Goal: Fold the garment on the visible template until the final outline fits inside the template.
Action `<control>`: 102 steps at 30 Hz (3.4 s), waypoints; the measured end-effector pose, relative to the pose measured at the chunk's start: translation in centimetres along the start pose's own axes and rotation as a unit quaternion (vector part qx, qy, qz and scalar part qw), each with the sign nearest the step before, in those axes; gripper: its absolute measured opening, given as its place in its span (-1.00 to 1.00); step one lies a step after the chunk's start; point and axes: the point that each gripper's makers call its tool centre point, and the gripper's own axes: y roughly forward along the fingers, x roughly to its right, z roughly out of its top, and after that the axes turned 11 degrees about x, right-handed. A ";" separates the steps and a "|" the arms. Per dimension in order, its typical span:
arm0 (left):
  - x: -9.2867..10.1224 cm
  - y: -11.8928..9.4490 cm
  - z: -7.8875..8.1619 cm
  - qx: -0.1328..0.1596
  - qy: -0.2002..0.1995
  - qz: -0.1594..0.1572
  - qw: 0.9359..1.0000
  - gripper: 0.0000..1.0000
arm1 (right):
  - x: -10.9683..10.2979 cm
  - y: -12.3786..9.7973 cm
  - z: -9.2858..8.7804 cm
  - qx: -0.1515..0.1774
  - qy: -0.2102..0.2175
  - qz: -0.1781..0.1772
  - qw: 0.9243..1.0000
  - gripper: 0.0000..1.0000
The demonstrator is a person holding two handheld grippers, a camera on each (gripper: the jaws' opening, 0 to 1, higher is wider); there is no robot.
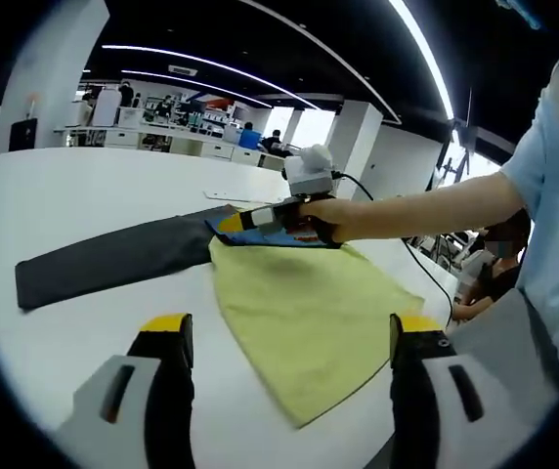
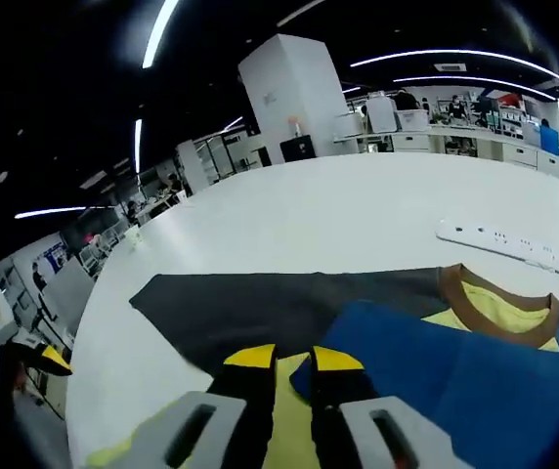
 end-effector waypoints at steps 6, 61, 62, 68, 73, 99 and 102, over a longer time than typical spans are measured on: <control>0.0 0.0 0.0 0.001 0.000 -0.001 1.000 0.60 | 0.7 -0.6 0.1 0.011 -0.024 -0.005 1.000 -0.08; 2.0 0.6 -0.5 -0.008 -0.028 -0.037 0.999 0.62 | 8.7 -18.9 -0.5 0.025 -0.053 -0.115 0.992 0.95; 1.9 0.6 -0.5 -0.008 -0.026 -0.036 0.999 0.62 | 9.4 -19.2 -0.2 0.032 -0.043 -0.120 0.991 0.96; 1.9 0.7 -0.8 -0.015 -0.025 -0.036 0.999 0.60 | 10.5 -20.5 -0.4 0.038 -0.030 -0.138 0.989 0.93; 1.4 0.7 -0.5 -0.010 -0.024 -0.027 0.999 0.58 | 11.0 -20.9 -0.5 0.043 -0.024 -0.150 0.988 0.92; -14.9 -5.4 2.6 0.064 -0.054 0.209 0.974 0.45 | 11.9 -23.8 -1.9 0.055 -0.007 -0.169 0.984 0.97; -16.7 -5.8 2.2 0.060 -0.071 0.220 0.971 0.45 | 11.4 -24.5 -1.8 0.060 -0.012 -0.162 0.985 0.97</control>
